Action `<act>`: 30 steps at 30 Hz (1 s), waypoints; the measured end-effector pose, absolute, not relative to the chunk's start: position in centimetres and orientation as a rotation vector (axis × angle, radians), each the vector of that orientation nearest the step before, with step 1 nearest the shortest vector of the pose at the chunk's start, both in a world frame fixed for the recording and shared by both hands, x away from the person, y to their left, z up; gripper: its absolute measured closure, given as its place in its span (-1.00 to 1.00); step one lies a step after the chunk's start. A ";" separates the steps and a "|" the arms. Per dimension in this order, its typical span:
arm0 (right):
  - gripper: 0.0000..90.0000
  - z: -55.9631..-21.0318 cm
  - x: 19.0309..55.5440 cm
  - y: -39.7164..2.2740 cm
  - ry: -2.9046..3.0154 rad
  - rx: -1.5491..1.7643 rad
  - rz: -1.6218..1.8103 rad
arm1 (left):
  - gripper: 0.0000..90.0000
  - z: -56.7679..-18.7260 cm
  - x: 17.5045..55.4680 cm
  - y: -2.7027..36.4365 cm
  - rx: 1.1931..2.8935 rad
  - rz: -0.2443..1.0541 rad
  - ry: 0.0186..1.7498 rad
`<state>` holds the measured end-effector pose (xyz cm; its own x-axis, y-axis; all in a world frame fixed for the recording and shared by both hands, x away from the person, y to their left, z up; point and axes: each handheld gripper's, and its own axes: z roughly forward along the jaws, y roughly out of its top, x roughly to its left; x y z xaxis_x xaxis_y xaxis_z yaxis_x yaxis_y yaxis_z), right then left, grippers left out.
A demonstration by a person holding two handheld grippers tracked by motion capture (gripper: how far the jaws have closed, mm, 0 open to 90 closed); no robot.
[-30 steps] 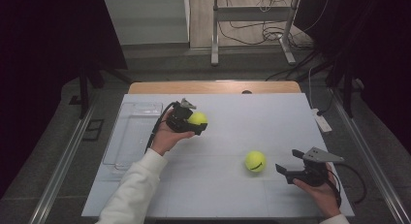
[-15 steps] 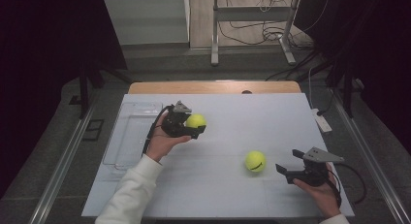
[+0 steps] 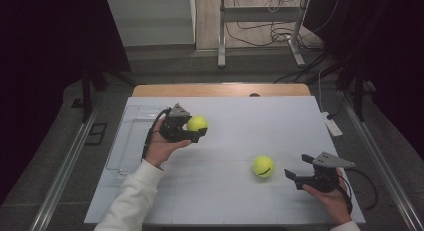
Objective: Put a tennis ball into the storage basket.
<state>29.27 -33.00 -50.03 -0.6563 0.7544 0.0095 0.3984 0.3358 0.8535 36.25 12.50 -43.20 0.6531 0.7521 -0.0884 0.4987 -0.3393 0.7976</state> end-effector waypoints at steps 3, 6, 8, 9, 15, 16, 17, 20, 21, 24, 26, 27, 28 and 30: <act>-0.74 -50.0 29.2 -32.9 2.220 1.013 1.249 | -0.40 -43.1 36.3 12.8 2.003 0.376 0.971; -0.74 -50.1 29.2 -32.9 2.219 1.010 1.255 | -0.40 -43.1 36.2 12.9 2.000 0.379 0.972; -0.74 -50.0 29.2 -33.0 2.218 1.012 1.252 | -0.40 -43.0 36.2 13.1 1.993 0.383 0.973; -0.74 -50.0 29.2 -33.0 2.218 1.011 1.251 | -0.40 -43.0 36.2 13.1 1.988 0.383 0.973; -0.73 -50.0 29.2 -33.0 2.218 1.006 1.251 | -0.40 -42.7 36.0 13.5 1.971 0.387 0.973; -0.73 -50.0 29.2 -33.0 2.218 1.004 1.251 | -0.40 -42.7 36.0 13.6 1.967 0.389 0.973; -0.73 -50.0 29.2 -32.9 2.218 1.004 1.252 | -0.40 -42.6 36.0 13.7 1.964 0.389 0.972; -0.73 -50.0 29.2 -32.9 2.220 1.005 1.252 | -0.40 -42.4 35.9 14.0 1.955 0.393 0.975; -0.73 -50.0 29.2 -32.9 2.220 1.004 1.253 | -0.40 -42.4 35.9 14.1 1.951 0.393 0.976; -0.73 -50.0 29.2 -33.0 2.218 1.006 1.254 | -0.40 -42.2 35.9 14.3 1.944 0.399 0.979; -0.73 -50.0 29.2 -33.0 2.215 1.005 1.258 | -0.40 -42.1 35.9 14.6 1.932 0.401 0.986; -0.73 -50.0 29.2 -33.0 2.215 1.005 1.260 | -0.40 -42.0 35.9 14.8 1.926 0.402 0.989; -0.73 -50.0 29.2 -33.0 2.215 1.004 1.261 | -0.40 -42.0 35.9 14.8 1.922 0.404 0.991; -0.74 -50.0 29.2 -33.0 2.214 1.005 1.259 | -0.40 -41.9 35.8 15.0 1.919 0.406 0.993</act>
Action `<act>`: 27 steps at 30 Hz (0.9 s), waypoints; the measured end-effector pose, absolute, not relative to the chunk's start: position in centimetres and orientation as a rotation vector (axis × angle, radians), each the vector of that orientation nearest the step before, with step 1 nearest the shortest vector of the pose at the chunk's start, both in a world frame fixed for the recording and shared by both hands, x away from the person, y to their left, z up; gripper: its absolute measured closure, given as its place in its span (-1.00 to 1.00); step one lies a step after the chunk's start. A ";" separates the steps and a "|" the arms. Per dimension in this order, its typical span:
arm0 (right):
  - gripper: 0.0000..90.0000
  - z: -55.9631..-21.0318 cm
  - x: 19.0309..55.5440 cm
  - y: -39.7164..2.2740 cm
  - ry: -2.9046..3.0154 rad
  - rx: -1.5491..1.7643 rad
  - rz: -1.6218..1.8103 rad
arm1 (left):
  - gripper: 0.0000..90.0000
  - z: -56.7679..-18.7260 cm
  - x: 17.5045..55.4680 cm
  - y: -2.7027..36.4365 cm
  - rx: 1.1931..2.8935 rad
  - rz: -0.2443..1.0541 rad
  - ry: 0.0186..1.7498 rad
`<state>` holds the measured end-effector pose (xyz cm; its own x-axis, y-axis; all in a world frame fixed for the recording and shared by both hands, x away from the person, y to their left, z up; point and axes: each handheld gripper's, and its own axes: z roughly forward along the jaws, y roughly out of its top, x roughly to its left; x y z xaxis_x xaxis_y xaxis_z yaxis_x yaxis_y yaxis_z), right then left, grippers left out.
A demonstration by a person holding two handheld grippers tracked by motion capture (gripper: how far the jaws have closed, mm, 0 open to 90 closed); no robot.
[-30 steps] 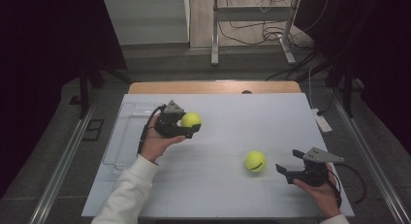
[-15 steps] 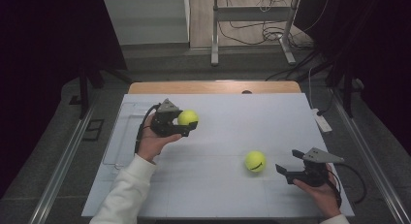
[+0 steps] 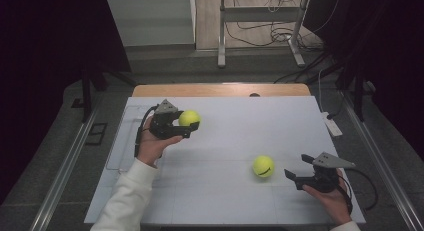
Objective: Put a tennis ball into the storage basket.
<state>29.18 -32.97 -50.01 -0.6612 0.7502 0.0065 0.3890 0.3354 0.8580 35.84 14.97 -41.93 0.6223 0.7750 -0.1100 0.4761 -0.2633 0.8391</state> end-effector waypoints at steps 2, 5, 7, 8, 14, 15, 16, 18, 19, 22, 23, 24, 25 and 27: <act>-0.74 -50.0 29.2 -33.0 2.214 1.006 1.258 | -0.40 -41.8 35.8 15.2 1.909 0.409 0.996; -0.74 -50.0 29.2 -33.0 2.209 1.004 1.259 | -0.40 -41.6 35.7 15.5 1.900 0.411 0.997; -0.73 -50.0 29.2 -33.0 2.207 1.005 1.260 | -0.40 -41.5 35.7 15.6 1.891 0.414 0.999; -0.74 -50.0 29.2 -33.0 2.207 1.005 1.259 | -0.40 -41.4 35.7 15.7 1.887 0.417 1.001; -0.74 -50.0 29.2 -33.1 2.208 1.006 1.259 | -0.40 -41.2 35.6 16.1 1.874 0.427 1.006; -0.74 -50.0 29.2 -33.1 2.208 1.006 1.258 | -0.40 -41.2 35.6 16.1 1.873 0.430 1.007; -0.74 -50.0 29.2 -33.1 2.208 1.006 1.258 | -0.40 -41.2 35.6 16.2 1.872 0.433 1.009; -0.74 -50.0 29.2 -33.1 2.207 1.006 1.259 | -0.40 -41.1 35.6 16.3 1.866 0.438 1.013; -0.74 -50.0 29.2 -33.1 2.208 1.006 1.259 | -0.40 -41.1 35.6 16.3 1.866 0.438 1.013; -0.74 -50.0 29.2 -33.1 2.208 1.006 1.257 | -0.40 -41.0 35.6 16.6 1.858 0.444 1.020; -0.74 -50.0 29.2 -33.1 2.209 1.006 1.257 | -0.40 -40.9 35.6 16.7 1.857 0.449 1.023; -0.74 -50.0 29.2 -33.1 2.209 1.006 1.256 | -0.40 -40.9 35.6 16.8 1.856 0.451 1.025; -0.74 -50.0 29.2 -33.1 2.209 1.007 1.256 | -0.40 -40.9 35.6 16.8 1.854 0.452 1.028; -0.74 -50.0 29.2 -33.1 2.208 1.007 1.255 | -0.40 -40.9 35.6 16.9 1.854 0.455 1.029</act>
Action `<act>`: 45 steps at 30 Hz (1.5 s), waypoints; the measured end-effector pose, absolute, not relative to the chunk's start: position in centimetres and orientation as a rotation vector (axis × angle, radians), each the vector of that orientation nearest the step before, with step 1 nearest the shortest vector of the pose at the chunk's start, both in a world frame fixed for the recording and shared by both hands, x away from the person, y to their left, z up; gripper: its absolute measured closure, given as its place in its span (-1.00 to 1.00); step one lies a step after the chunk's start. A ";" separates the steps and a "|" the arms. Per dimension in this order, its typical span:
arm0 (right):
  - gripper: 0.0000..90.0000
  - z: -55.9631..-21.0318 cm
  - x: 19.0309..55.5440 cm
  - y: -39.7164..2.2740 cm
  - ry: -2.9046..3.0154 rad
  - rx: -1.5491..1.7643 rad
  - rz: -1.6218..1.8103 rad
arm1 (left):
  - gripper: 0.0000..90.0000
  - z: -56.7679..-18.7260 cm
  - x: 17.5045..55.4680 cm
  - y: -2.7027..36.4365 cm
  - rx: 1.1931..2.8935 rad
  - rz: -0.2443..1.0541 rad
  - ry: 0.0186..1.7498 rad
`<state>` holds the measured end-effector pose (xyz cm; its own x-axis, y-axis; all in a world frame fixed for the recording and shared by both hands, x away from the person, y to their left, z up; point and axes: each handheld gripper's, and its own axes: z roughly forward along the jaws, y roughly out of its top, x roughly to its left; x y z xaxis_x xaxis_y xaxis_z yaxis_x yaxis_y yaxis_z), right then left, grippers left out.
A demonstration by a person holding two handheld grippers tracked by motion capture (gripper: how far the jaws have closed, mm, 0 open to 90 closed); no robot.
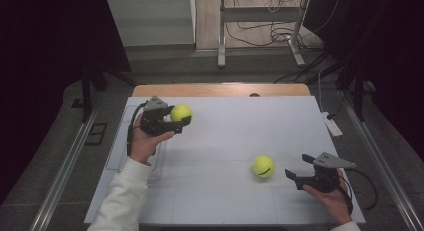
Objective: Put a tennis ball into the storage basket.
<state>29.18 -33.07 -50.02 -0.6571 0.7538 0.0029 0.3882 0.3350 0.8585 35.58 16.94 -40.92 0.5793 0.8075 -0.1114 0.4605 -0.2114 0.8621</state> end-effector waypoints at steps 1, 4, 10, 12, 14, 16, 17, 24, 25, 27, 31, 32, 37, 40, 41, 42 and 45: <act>-0.74 -50.0 29.2 -33.1 2.208 1.006 1.255 | -0.40 -40.9 35.6 17.0 1.851 0.456 1.034; -0.74 -50.0 29.2 -33.1 2.207 1.005 1.254 | -0.40 -40.8 35.6 17.3 1.845 0.468 1.044; -0.73 -50.0 29.1 -33.1 2.209 1.005 1.251 | -0.40 -40.9 35.7 17.8 1.839 0.484 1.060; -0.73 -50.0 29.1 -33.1 2.209 1.006 1.251 | -0.40 -41.0 35.8 17.8 1.844 0.488 1.066; -0.73 -50.0 29.1 -33.1 2.208 1.006 1.247 | -0.40 -41.1 35.9 17.9 1.847 0.490 1.072; -0.73 -50.0 29.1 -33.1 2.208 1.006 1.247 | -0.40 -41.2 35.9 18.0 1.846 0.491 1.075; -0.73 -50.0 29.1 -33.1 2.208 1.006 1.246 | -0.40 -41.2 36.0 18.1 1.846 0.492 1.080; -0.73 -50.0 29.1 -33.1 2.208 1.006 1.245 | -0.40 -41.4 36.3 18.9 1.837 0.495 1.115; -0.73 -50.0 29.1 -33.2 2.208 1.006 1.246 | -0.40 -41.4 36.3 19.0 1.834 0.494 1.121; -0.73 -50.0 29.1 -33.2 2.207 1.007 1.247 | -0.40 -41.5 36.3 19.2 1.835 0.494 1.126; -0.73 -50.0 29.1 -33.1 2.208 1.003 1.243 | -0.40 -41.6 36.5 19.7 1.832 0.498 1.145; -0.73 -50.0 29.1 -33.1 2.208 1.003 1.243 | -0.40 -41.6 36.5 19.7 1.832 0.498 1.145; -0.73 -50.0 29.1 -33.1 2.208 1.004 1.244 | -0.40 -41.8 36.7 20.3 1.827 0.507 1.168; -0.73 -50.0 29.0 -33.1 2.207 1.005 1.243 | -0.40 -41.9 36.8 20.5 1.824 0.507 1.176; -0.73 -50.0 29.1 -33.1 2.208 1.004 1.243 | -0.40 -42.0 36.8 20.8 1.823 0.509 1.185; -0.73 -50.0 29.1 -33.1 2.208 1.003 1.243 | -0.40 -42.0 36.9 20.9 1.823 0.512 1.190; -0.73 -50.0 29.1 -33.1 2.208 1.003 1.243 | -0.40 -42.1 37.0 21.3 1.817 0.514 1.203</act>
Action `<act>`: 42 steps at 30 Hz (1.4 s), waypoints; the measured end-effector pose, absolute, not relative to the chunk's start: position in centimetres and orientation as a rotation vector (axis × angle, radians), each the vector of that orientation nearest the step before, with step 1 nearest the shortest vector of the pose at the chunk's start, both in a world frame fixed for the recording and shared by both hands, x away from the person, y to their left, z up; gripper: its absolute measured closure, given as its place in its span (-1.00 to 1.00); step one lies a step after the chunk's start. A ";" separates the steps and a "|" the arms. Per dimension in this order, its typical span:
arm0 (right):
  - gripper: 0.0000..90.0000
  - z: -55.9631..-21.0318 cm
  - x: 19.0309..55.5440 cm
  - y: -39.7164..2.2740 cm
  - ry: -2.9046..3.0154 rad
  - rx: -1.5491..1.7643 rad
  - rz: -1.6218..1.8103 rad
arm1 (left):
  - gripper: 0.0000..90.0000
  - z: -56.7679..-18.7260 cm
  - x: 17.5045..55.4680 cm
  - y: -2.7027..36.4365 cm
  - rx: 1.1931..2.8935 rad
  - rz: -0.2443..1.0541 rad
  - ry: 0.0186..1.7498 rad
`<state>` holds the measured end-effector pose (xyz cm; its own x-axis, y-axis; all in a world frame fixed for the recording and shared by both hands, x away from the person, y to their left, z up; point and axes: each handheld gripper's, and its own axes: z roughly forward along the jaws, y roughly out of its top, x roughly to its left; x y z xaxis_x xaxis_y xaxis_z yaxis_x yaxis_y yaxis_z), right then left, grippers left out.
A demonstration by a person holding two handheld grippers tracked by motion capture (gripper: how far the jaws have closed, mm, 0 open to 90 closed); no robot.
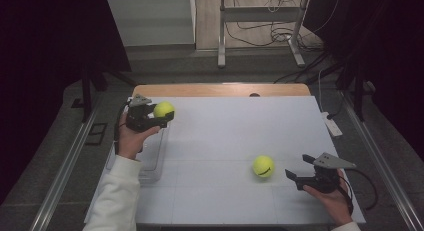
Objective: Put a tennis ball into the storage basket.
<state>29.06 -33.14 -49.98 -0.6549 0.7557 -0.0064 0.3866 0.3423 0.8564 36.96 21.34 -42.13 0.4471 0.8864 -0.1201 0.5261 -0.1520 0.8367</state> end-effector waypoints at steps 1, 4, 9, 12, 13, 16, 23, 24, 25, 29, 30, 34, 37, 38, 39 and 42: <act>-0.73 -50.0 29.1 -33.1 2.208 1.005 1.243 | -0.40 -42.2 37.0 21.5 1.816 0.515 1.207; -0.73 -50.0 29.1 -33.1 2.208 1.005 1.242 | -0.40 -42.2 37.1 21.9 1.810 0.521 1.220; -0.73 -50.0 29.1 -33.1 2.208 1.003 1.242 | -0.40 -42.3 37.1 22.4 1.803 0.541 1.232; -0.73 -50.0 29.1 -33.1 2.208 1.005 1.242 | -0.40 -42.3 37.1 22.7 1.800 0.542 1.242; -0.73 -50.0 29.1 -33.1 2.208 1.004 1.242 | -0.40 -42.3 37.1 22.8 1.797 0.542 1.244; -0.73 -50.0 29.1 -33.1 2.208 1.005 1.242 | -0.40 -42.4 37.2 23.1 1.794 0.542 1.254; -0.73 -50.0 29.1 -33.2 2.208 1.006 1.242 | -0.40 -42.7 37.4 23.8 1.788 0.552 1.280; -0.73 -50.0 29.1 -33.2 2.207 1.007 1.247 | -0.40 -42.7 37.4 23.9 1.783 0.553 1.284; -0.73 -50.0 29.1 -33.2 2.206 1.008 1.247 | -0.40 -42.7 37.4 24.1 1.781 0.554 1.286; -0.73 -50.0 29.0 -33.2 2.207 1.006 1.240 | -0.40 -42.6 37.3 24.4 1.772 0.559 1.293; -0.73 -50.0 29.0 -33.1 2.208 1.005 1.240 | -0.40 -42.6 37.3 24.5 1.770 0.560 1.293; -0.73 -50.0 29.1 -33.1 2.208 1.005 1.240 | -0.40 -42.6 37.3 24.8 1.770 0.581 1.309; -0.73 -50.0 29.1 -33.2 2.209 1.007 1.241 | -0.40 -42.7 37.3 25.4 1.759 0.585 1.324; -0.73 -50.0 29.1 -33.2 2.209 1.008 1.241 | -0.40 -42.7 37.3 25.6 1.755 0.586 1.329; -0.73 -50.0 29.1 -33.2 2.209 1.007 1.241 | -0.40 -42.7 37.3 25.8 1.751 0.588 1.335; -0.73 -50.0 29.1 -33.2 2.208 1.007 1.242 | -0.40 -42.8 37.3 26.2 1.746 0.594 1.348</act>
